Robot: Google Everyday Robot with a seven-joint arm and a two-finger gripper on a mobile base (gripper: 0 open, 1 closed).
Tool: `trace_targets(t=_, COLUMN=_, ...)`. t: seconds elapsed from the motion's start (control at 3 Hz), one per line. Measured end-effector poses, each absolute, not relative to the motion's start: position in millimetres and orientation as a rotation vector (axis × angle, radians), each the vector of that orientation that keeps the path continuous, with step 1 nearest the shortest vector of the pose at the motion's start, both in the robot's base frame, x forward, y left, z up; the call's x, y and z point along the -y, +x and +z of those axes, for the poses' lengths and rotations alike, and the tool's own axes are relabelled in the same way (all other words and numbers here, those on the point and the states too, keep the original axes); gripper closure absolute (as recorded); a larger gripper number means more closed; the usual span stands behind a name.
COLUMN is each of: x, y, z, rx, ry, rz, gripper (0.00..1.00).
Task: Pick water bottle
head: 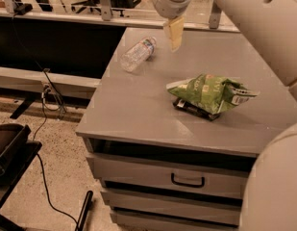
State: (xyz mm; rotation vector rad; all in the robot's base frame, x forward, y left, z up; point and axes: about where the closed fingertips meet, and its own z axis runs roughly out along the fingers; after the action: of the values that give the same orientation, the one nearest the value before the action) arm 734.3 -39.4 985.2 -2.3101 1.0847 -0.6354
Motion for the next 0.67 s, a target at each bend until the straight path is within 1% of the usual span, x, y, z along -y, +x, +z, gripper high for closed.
trace_targets(t=0.67, x=51, y=776, z=945, rx=-0.872, ry=-2.506, rz=-0.820, gripper=0.00)
